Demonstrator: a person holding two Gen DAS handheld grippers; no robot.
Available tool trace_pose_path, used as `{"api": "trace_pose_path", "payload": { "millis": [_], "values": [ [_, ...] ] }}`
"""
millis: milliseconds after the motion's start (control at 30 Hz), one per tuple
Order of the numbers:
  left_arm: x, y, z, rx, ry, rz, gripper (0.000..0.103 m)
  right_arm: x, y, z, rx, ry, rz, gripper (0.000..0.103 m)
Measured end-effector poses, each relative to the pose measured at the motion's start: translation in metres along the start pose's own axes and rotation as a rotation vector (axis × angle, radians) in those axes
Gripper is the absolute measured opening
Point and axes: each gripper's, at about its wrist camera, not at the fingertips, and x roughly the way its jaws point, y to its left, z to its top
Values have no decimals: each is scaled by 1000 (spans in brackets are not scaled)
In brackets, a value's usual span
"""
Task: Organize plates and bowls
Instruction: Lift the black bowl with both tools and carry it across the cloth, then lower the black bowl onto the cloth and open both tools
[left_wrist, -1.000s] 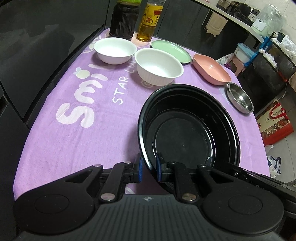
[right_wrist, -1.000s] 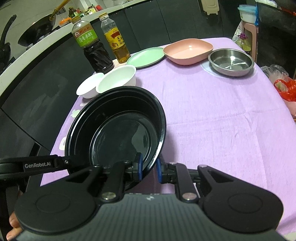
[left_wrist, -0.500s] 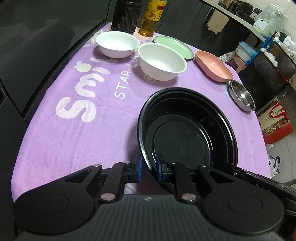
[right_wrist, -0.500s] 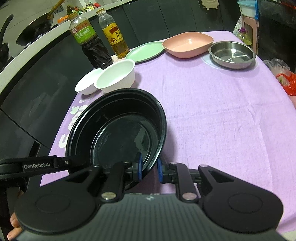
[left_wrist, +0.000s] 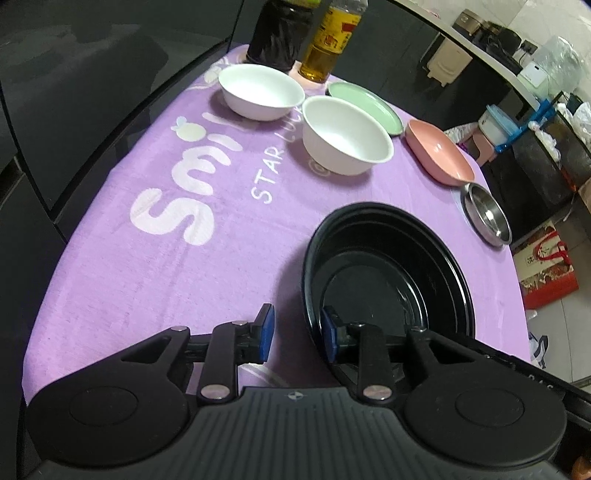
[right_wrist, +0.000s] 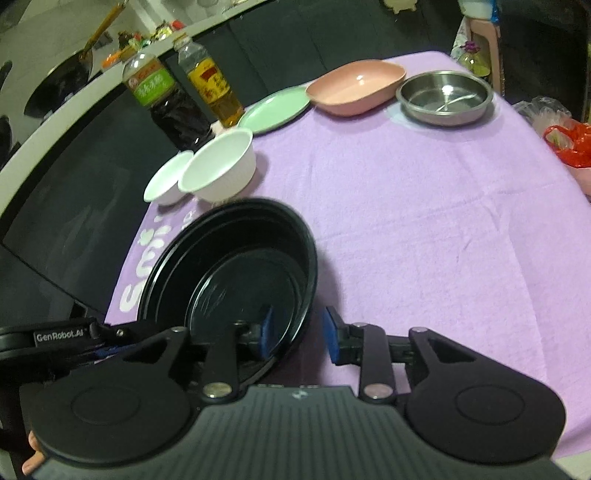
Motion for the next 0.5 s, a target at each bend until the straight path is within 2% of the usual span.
{"api": "trace_pose_path", "payload": {
  "millis": [267, 500],
  "values": [
    [-14, -2, 8, 9, -51, -15, 26, -3, -2, 4, 3, -19, 5, 33],
    [-16, 0, 21, -11, -130, 34, 26, -1, -3, 13, -19, -28, 13, 33]
  ]
}}
